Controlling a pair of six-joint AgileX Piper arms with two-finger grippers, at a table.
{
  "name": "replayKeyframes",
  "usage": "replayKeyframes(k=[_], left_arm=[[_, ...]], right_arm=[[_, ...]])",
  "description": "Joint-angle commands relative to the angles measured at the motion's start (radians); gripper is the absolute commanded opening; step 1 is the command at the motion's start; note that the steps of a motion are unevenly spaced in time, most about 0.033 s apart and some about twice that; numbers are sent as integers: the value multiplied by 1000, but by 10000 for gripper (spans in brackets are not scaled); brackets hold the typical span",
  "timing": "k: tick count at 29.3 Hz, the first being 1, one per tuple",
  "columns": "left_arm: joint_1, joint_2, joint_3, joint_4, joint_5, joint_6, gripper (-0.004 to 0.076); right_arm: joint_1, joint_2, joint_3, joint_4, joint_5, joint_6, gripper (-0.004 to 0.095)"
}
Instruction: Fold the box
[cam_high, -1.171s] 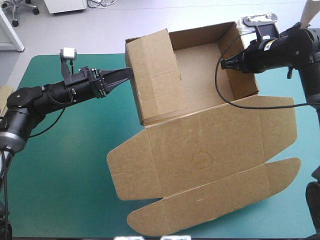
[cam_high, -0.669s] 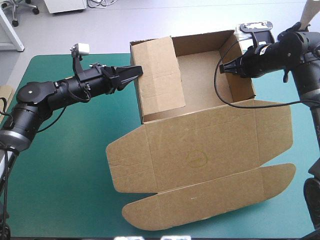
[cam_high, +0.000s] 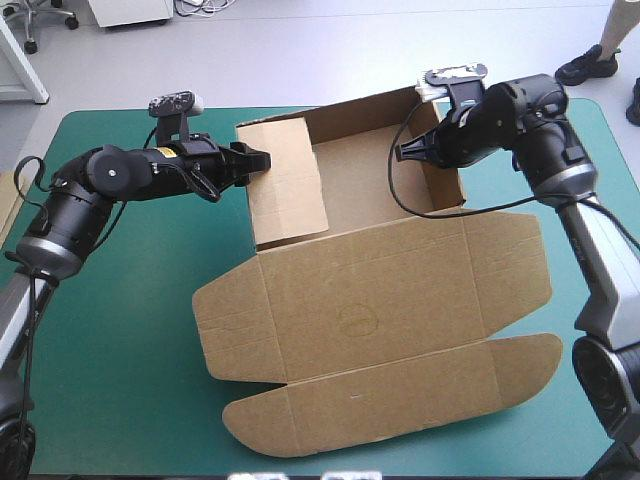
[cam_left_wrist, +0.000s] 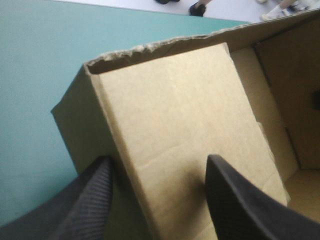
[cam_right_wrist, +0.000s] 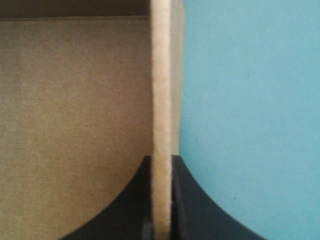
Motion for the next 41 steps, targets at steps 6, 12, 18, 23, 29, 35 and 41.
replayKeyframes(k=[6,12,18,23,29,35,41], left_arm=[[-6,79,-106,334,91,-254,398],[-6,126,-109,409,137,-304,378],[-6,143,-113,409,107,-304,153],[-32,226,-166,416,115,-277,-10],[-96,342,-283,541,187,-302,-10],[-134,441,-331,628,245,-375,-10],[-134,479,-333,607,236,-375,-10]], right_arm=[[125,31,-29,-62,-92,171,-13],[155,70,-29,-60,-93,208,-13],[157,93,-29,-82,-73,243,-13],[157,122,-29,-86,-79,271,-13],[157,165,-29,-160,-36,307,-13],[157,238,-29,-185,6,299,-13],[157,301,-29,-177,4,299,-13]])
